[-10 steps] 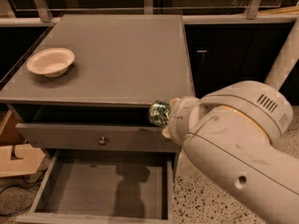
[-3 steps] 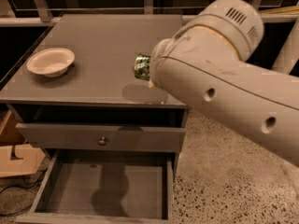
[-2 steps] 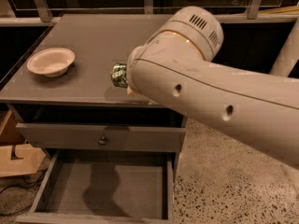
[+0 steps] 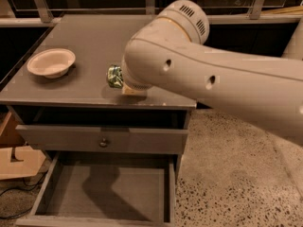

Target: Pick green can from middle drawer and place on counter

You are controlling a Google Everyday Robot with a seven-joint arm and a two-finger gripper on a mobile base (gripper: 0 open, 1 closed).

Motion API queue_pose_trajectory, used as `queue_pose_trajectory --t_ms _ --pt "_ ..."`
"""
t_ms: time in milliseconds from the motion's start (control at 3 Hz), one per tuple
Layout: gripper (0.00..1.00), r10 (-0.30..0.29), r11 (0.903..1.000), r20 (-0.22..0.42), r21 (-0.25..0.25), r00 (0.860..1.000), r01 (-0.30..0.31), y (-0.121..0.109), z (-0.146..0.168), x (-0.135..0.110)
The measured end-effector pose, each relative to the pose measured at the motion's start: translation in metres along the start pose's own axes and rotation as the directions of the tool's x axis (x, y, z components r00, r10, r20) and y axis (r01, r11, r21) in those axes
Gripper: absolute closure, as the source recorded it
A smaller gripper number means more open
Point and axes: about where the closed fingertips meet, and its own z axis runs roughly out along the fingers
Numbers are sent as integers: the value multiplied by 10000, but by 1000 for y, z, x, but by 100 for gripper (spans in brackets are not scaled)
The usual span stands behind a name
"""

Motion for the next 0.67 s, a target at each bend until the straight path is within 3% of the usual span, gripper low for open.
queue_pose_trajectory --t_ms 333,667 --pt "100 181 9991 -292 -384 9994 -193 -32 12 19" --pt "100 126 9985 -384 -525 9992 -146 -60 27 17"
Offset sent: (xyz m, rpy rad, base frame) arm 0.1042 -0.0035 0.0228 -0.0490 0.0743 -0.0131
